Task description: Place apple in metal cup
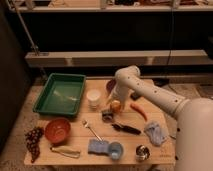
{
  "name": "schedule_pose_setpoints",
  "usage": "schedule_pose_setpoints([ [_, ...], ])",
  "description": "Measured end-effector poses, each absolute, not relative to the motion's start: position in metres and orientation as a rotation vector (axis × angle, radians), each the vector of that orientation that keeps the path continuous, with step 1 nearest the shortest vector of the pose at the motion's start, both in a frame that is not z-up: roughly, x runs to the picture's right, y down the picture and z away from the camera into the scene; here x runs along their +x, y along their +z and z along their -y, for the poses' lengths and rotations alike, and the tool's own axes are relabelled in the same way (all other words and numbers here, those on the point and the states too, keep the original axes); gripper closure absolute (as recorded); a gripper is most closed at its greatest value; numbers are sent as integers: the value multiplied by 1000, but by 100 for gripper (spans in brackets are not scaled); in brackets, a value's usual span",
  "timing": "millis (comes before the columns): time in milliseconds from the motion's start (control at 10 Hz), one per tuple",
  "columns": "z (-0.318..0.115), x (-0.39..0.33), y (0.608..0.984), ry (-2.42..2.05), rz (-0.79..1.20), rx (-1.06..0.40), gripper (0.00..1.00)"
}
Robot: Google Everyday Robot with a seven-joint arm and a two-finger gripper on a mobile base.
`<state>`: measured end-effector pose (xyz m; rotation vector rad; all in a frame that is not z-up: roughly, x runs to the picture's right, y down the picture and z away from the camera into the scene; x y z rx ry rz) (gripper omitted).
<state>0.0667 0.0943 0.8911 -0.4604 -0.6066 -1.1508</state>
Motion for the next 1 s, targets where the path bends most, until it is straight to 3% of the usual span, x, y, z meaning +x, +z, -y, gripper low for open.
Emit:
schedule_pose_setpoints([
  [600, -99, 69, 902, -1141, 614, -481, 37],
  [800, -103, 67, 904, -1144, 627, -493, 53],
  [1000, -106, 68, 902, -1128, 659, -502, 75],
])
